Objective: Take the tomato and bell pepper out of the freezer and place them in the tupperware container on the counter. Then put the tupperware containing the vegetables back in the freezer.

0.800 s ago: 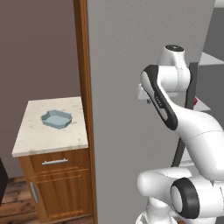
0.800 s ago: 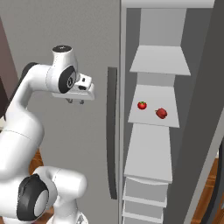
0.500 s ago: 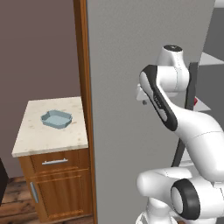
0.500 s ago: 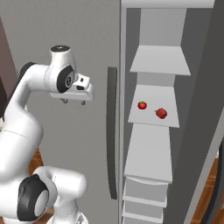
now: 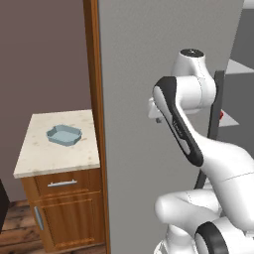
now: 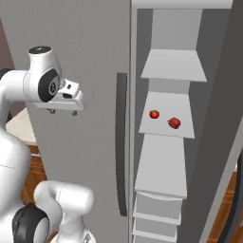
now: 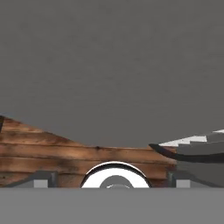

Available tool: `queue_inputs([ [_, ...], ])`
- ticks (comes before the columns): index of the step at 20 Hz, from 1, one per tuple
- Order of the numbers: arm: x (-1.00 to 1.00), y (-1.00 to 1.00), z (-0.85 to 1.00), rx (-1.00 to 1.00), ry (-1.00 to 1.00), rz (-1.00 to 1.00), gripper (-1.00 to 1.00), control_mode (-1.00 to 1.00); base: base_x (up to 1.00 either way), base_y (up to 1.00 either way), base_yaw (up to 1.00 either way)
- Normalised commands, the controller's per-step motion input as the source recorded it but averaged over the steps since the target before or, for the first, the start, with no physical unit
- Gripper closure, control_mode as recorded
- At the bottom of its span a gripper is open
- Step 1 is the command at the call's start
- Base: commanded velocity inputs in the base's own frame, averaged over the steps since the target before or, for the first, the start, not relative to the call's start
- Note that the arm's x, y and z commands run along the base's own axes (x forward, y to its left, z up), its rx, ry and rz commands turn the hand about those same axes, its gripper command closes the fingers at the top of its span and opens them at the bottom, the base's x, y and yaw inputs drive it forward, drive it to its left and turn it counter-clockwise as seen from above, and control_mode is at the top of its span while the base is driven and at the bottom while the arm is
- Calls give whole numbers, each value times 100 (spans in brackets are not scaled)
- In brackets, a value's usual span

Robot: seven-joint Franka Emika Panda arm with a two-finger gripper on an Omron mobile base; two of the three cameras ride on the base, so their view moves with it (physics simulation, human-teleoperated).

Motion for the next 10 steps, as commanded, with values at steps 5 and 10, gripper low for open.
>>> queue_inputs([
  [5,-72,0,23,0,0,-6,-100,-100,0,0,0],
  [10,-86,0,9,0,0,-6,-100,-100,0,0,0],
])
